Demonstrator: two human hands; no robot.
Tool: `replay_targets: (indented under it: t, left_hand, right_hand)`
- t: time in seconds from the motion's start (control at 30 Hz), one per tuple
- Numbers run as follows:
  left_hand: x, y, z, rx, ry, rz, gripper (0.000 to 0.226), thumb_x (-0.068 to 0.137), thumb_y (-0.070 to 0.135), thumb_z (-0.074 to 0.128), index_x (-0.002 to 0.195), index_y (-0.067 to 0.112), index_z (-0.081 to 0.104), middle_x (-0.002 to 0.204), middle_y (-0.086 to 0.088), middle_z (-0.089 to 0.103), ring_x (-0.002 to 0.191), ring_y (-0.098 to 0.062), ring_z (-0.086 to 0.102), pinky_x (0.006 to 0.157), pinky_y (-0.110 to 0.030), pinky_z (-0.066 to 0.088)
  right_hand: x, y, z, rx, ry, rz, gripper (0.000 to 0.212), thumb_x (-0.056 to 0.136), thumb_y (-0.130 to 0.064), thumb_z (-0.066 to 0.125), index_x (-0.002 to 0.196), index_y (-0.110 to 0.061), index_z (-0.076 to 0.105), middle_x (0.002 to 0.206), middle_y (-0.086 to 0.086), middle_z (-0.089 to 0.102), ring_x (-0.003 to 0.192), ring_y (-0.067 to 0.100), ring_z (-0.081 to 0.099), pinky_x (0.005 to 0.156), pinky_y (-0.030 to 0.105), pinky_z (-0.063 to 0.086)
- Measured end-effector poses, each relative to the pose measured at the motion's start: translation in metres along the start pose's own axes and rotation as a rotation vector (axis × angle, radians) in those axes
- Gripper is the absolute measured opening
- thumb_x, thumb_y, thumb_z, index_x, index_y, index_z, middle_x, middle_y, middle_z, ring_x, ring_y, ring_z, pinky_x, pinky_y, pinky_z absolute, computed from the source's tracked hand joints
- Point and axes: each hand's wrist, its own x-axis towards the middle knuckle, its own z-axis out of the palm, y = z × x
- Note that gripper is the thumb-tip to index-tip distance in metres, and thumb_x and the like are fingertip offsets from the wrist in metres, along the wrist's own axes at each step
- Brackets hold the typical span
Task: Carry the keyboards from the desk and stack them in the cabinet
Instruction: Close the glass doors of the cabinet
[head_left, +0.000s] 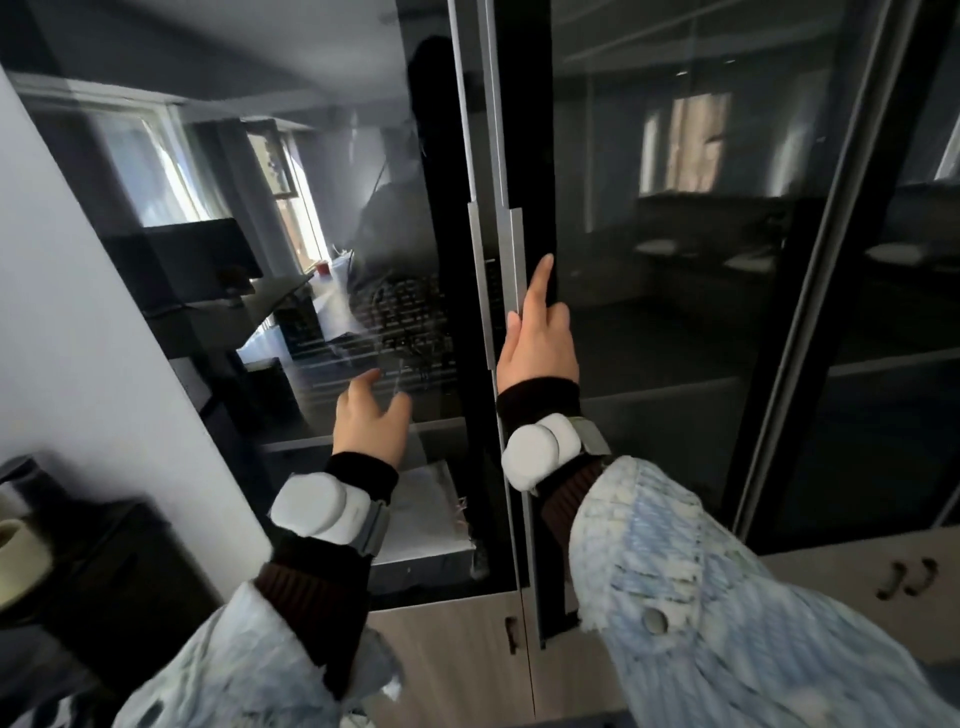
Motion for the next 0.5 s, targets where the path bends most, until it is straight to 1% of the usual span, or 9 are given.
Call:
replay_targets:
  t: [0.07,0.13,0.23,0.27,0.37,0.43,0.5]
  left_hand:
    - [0.011,-0.005,0.001,0.009,-0.017,0.005,0.052,0.093,0.019,0.049,0.143,0.007,0.038,0.147,-0.015,0.04,0.134,-0.028,0.041,0.105,-0.029,0.033]
    - [0.018,-0.009,0.003,-0.002,-0.028,0.014,0.052,0.093,0.019,0.049,0.142,0.007,0.038,0.147,-0.014,0.041,0.133,-0.027,0.043,0.101,-0.026,0.034]
    - [0.022,-0.014,0.006,0.002,-0.041,0.014,0.052,0.093,0.018,0.05,0.142,0.007,0.038,0.147,-0.014,0.041,0.133,-0.026,0.043,0.105,-0.028,0.035]
    - [0.025,-0.016,0.007,0.003,-0.048,0.009,0.052,0.093,0.018,0.049,0.143,0.008,0.038,0.147,-0.014,0.04,0.133,-0.026,0.043,0.104,-0.028,0.035]
    - [0.031,-0.023,0.009,0.011,-0.062,0.001,0.053,0.093,0.02,0.049,0.144,0.011,0.037,0.147,-0.012,0.04,0.129,-0.024,0.046,0.091,-0.02,0.032]
    - [0.035,-0.029,0.008,0.007,-0.072,-0.005,0.053,0.093,0.019,0.049,0.144,0.011,0.037,0.147,-0.011,0.041,0.126,-0.024,0.049,0.089,-0.02,0.031]
    - [0.039,-0.035,0.006,0.014,-0.077,-0.023,0.052,0.093,0.019,0.049,0.143,0.01,0.037,0.146,-0.012,0.042,0.127,-0.025,0.048,0.091,-0.021,0.032]
  right_hand:
    - [0.01,-0.002,0.014,-0.007,-0.015,0.009,0.064,0.1,-0.026,0.034,0.153,-0.023,-0.003,0.112,0.012,0.049,0.091,0.025,0.056,0.077,0.032,0.048]
    - [0.018,-0.003,0.025,-0.007,-0.027,0.023,0.066,0.1,-0.024,0.035,0.153,-0.023,-0.005,0.113,0.011,0.048,0.093,0.024,0.056,0.08,0.033,0.049]
    - [0.029,-0.002,0.038,-0.009,-0.029,0.037,0.07,0.099,-0.02,0.038,0.152,-0.023,-0.008,0.114,0.011,0.047,0.095,0.024,0.055,0.081,0.033,0.049]
    - [0.032,-0.002,0.042,-0.013,-0.034,0.043,0.072,0.099,-0.019,0.039,0.152,-0.024,-0.009,0.115,0.011,0.047,0.095,0.023,0.055,0.082,0.033,0.049]
    - [0.042,-0.004,0.055,-0.034,-0.042,0.083,0.077,0.097,-0.014,0.043,0.152,-0.025,-0.011,0.115,0.011,0.046,0.097,0.024,0.055,0.083,0.034,0.051]
    - [0.048,-0.005,0.062,-0.043,-0.04,0.112,0.08,0.096,-0.012,0.045,0.151,-0.025,-0.012,0.116,0.011,0.046,0.099,0.025,0.055,0.086,0.036,0.051]
    - [0.052,-0.005,0.069,-0.059,-0.033,0.123,0.081,0.095,-0.009,0.045,0.152,-0.025,-0.011,0.117,0.012,0.046,0.101,0.026,0.054,0.086,0.037,0.051]
